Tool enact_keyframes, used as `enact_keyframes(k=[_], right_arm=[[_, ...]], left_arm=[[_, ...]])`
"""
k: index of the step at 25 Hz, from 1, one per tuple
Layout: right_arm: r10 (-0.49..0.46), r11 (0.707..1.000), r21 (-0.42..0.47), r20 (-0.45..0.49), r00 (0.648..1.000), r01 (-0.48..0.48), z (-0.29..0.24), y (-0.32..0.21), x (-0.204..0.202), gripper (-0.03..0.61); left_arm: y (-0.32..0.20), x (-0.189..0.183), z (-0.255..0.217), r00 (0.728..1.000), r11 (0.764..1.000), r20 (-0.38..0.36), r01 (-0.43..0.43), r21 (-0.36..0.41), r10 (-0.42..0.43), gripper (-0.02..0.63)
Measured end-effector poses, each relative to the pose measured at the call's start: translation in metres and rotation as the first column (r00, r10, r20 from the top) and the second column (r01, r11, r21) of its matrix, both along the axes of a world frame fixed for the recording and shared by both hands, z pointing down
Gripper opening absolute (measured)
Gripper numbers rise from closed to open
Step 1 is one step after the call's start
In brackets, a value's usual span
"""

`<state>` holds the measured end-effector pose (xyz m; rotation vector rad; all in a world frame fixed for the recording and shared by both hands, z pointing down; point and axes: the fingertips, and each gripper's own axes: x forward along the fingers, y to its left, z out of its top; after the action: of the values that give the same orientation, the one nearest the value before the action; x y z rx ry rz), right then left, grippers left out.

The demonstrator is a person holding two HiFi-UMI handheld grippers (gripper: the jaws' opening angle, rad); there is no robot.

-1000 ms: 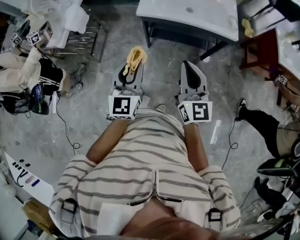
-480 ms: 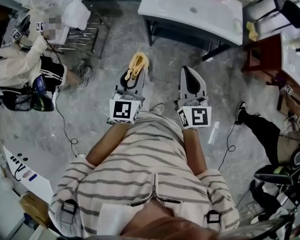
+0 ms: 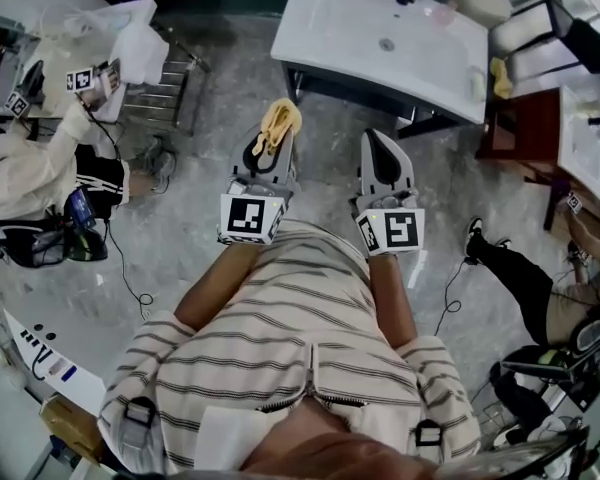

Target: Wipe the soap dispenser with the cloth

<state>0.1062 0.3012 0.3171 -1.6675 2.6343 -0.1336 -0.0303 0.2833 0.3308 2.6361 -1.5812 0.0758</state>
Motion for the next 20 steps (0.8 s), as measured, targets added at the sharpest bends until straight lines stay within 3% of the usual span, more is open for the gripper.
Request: enact_keyframes(k=[11,20], right_arm=[[0.061,0.998,-0.022,-0.014,0.998,-0.061,-0.016,-0.165,-0.032,-0.002],[0.083,0.995,-0.058,-0.002,0.997,-0.083,-0.002,-0.248,-0.047,-0.003]], left_arm=[[-0.166,-0.029,-0.013,0.998,0.998,-0.009,-0.066,-0.005,0.066,0.095],[-0.249,-0.039,0.003,0.992,0.991,-0.001,-0.128,-0.033,0.128,0.095]])
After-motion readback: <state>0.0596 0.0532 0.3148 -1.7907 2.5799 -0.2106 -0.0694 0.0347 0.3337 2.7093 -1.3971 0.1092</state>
